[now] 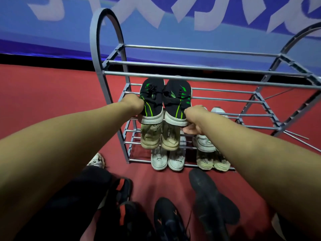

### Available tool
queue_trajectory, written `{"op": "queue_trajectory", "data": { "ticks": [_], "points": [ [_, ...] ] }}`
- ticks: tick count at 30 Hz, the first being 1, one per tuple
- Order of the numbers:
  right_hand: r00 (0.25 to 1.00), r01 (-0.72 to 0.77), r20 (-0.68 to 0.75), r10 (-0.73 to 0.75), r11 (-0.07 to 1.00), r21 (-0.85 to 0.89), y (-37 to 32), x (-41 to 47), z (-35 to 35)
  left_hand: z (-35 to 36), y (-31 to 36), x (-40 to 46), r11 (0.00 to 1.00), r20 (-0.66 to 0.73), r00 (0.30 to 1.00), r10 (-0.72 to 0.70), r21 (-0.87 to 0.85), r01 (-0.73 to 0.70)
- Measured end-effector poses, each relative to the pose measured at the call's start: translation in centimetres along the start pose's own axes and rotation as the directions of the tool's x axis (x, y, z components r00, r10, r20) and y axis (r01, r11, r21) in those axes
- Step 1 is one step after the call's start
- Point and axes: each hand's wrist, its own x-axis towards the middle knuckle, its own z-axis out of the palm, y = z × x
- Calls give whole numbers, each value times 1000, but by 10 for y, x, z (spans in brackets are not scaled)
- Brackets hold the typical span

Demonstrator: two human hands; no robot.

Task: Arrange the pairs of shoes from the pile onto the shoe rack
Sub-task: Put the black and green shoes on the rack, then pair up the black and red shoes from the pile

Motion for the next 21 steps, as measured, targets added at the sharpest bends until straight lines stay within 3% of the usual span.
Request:
{"op": "queue_trajectory", "data": {
  "ticks": [2, 5, 8, 10, 13, 15, 17, 19, 21],
  "points": [
    [1000, 30, -1, -30, 996, -80, 3, 0, -2, 0, 2, -5, 997, 12, 1000, 22, 74, -23],
    [998, 62, 39, -58, 992, -113, 12, 2, -7, 1, 5, -18, 1000, 55, 998, -6, 26, 5],
    [984, 174, -39, -176, 984, -45, 27, -2, -5, 3, 4, -39, 989, -178, 984, 5, 149, 22],
    [941, 303, -148, -305, 952, -40, 41, -15, -2, 6, 1, -60, 969, -277, 944, 180, 216, -122],
    [903, 377, -186, -387, 922, -89, 73, -42, 2, 13, -6, -100, 948, -342, 885, 317, 118, -295],
    [930, 335, -129, -343, 939, -76, 102, -58, 7, 27, -16, -128, 950, -426, 849, 312, 124, -287],
    [968, 236, -64, -241, 969, -74, 136, -69, 15, 51, -35, -152, 975, -449, 865, 222, 87, -205],
    [999, 42, 37, -40, 998, -48, 174, -75, 21, 80, -65, -169, 994, -381, 918, 110, 25, -109],
    [982, -126, 131, 139, 987, -101, 212, -81, 24, 105, -99, -183, 1000, -268, 963, 12, -5, -14]
  ]
}}
